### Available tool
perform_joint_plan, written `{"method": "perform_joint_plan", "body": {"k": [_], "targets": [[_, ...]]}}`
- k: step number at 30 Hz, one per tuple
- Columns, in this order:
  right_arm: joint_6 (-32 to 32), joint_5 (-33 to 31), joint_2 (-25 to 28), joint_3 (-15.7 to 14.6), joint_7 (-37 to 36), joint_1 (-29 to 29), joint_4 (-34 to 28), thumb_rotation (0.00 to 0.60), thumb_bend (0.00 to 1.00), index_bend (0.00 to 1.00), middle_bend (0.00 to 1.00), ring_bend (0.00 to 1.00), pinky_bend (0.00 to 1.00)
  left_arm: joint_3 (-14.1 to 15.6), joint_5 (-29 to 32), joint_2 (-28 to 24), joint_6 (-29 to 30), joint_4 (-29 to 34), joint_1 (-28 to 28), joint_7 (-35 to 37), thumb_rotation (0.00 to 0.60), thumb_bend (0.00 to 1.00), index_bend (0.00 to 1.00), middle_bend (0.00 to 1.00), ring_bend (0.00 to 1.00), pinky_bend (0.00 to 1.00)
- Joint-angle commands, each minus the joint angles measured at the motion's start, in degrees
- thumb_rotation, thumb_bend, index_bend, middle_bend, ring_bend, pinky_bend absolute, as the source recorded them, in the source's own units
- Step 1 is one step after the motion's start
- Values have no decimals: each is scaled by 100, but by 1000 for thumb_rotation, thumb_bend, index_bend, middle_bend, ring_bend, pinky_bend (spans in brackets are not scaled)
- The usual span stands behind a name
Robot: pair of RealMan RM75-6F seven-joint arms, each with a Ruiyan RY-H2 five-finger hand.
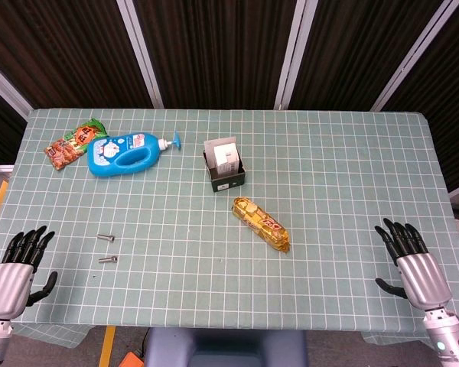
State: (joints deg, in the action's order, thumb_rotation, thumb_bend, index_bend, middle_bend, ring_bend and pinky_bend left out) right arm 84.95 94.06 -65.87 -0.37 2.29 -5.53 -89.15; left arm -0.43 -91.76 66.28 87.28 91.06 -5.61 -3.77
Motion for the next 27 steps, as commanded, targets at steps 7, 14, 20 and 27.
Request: {"method": "perform_joint_plan", "body": {"k": [7,14,20,27], "targets": [[226,133,91,-32,-134,81,-70,600,149,0,0,0,0,215,-82,374,-582,-80,-203,79,600,435,1,9,0,64],[227,205,119,-78,-184,85,-71,600,149,0,0,0,0,57,-81,1375,-534,-983,-308,-223,600,434,118,505,486,614],[167,237,163,-131,-221,78,-112,600,149,0,0,0,0,-44,-26,1857,-623,-1632,-451,-299,600,434,294,997,990,1000],[109,254,178,-167,-200,70,-153,600,149,0,0,0,0,-120,337,2155,-1057,-2053,-595,-207,600,434,391,1000,1000,1000]]}}
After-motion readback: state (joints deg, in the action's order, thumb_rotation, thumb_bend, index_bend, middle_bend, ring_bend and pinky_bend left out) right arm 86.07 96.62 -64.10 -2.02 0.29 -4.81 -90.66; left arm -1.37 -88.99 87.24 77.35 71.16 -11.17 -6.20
